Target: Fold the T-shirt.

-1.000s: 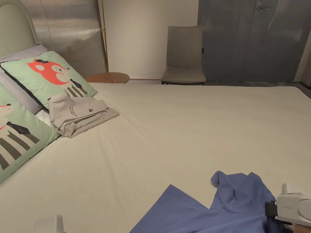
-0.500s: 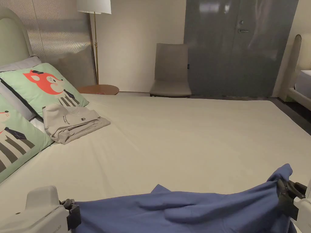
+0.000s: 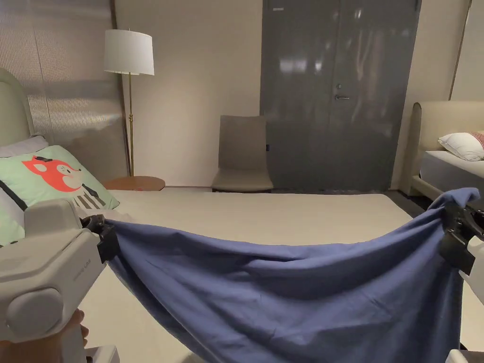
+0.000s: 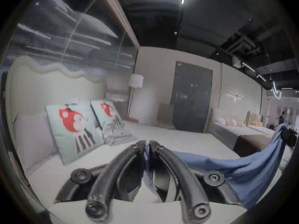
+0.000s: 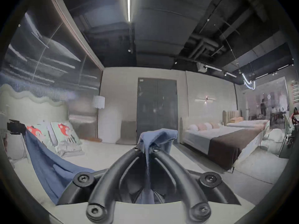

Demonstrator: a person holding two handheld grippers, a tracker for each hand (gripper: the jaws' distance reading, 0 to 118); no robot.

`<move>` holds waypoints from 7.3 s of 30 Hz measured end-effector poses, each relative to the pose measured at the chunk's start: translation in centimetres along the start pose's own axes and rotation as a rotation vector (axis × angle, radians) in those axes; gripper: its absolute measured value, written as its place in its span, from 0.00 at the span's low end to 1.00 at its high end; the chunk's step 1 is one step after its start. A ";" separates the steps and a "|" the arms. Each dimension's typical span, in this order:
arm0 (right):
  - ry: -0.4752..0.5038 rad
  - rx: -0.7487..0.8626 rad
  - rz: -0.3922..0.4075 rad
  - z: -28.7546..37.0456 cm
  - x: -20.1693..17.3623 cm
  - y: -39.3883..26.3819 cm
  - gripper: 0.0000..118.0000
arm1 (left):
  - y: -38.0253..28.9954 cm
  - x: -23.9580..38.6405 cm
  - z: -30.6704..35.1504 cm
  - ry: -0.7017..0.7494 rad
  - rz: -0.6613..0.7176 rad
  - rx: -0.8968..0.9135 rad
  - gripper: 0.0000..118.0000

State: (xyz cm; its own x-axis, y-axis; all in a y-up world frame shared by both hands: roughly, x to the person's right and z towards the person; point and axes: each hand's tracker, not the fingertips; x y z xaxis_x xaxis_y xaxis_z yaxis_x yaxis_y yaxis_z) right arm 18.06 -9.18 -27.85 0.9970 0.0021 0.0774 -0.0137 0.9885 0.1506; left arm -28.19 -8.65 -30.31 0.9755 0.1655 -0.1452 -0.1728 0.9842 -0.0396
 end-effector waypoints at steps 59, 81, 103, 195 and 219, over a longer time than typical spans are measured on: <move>-0.124 -0.106 0.108 -20.4 -1.4 0.2 0.03 | 5.9 4.3 -19.7 0.060 0.025 -0.026 0.03; -0.084 -0.531 0.019 12.2 0.5 -16.9 0.03 | -17.5 -4.8 7.1 0.023 -0.020 -0.455 0.03; -0.123 -0.956 0.001 15.7 2.3 -25.6 0.42 | -25.8 -9.0 6.8 0.074 -0.072 -0.817 0.28; -0.227 -0.826 -0.145 -1.8 5.8 -26.0 0.02 | -23.5 -0.8 -16.8 -0.011 -0.125 -0.696 0.03; -0.203 -0.585 -0.048 3.2 3.5 -20.2 0.14 | -18.8 -2.4 -5.4 -0.098 -0.107 -0.514 0.00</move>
State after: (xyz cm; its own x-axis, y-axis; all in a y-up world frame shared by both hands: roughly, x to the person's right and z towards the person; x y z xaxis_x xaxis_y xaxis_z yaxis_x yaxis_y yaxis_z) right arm 21.63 -29.59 -27.51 0.9603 -0.0164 0.2786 0.1322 0.9060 -0.4021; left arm -27.99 -27.90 -34.60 0.9953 0.0949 -0.0213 -0.0917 0.8419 -0.5318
